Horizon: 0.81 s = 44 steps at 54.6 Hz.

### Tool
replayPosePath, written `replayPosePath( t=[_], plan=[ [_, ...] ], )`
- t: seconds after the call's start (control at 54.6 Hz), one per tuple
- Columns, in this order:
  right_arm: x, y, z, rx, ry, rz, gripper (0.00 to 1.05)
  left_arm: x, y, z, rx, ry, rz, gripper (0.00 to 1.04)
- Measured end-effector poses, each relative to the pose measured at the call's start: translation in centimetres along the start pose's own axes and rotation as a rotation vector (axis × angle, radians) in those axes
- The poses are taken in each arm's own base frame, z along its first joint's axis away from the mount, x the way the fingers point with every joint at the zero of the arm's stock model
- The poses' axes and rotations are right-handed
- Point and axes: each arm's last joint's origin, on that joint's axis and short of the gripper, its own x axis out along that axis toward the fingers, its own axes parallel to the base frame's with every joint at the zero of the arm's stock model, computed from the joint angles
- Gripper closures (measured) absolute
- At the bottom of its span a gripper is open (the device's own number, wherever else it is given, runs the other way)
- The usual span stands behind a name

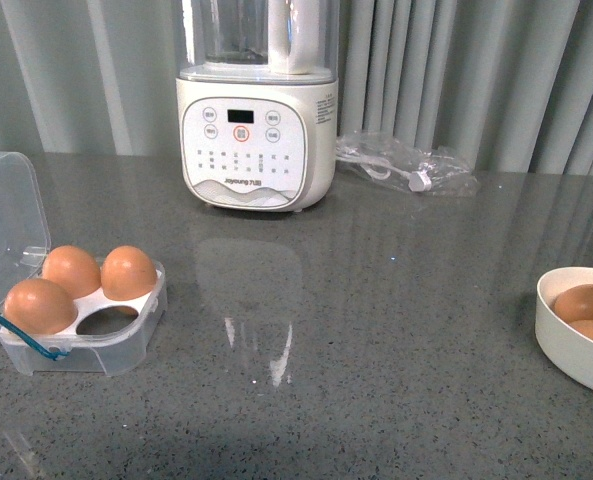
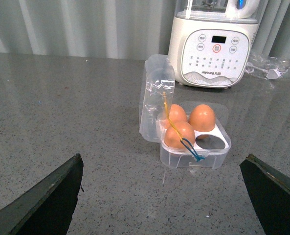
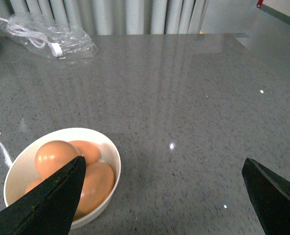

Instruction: Put egg into box

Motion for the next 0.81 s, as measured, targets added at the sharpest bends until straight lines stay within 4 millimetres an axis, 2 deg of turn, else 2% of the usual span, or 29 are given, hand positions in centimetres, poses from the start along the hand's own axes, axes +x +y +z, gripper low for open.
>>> replayPosePath(
  t=[0.091,0.348,0.494,0.805],
  plan=[
    [2.9,0.6,1.3,-0.048,0.013,0.033,0.07,0.0,0.0,0.0,0.000,0.000,0.000,0.07],
    [6.6,2.6,2.6,-0.099,0.056,0.200,0.07,0.0,0.0,0.0,0.000,0.000,0.001,0.07],
    [7.5,3.8,2.3,-0.104,0.082,0.339,0.07,0.0,0.0,0.0,0.000,0.000,0.001,0.07],
    [8.5,4.2,1.3,-0.122,0.097,0.396,0.07,0.0,0.0,0.0,0.000,0.000,0.001,0.07]
  ],
)
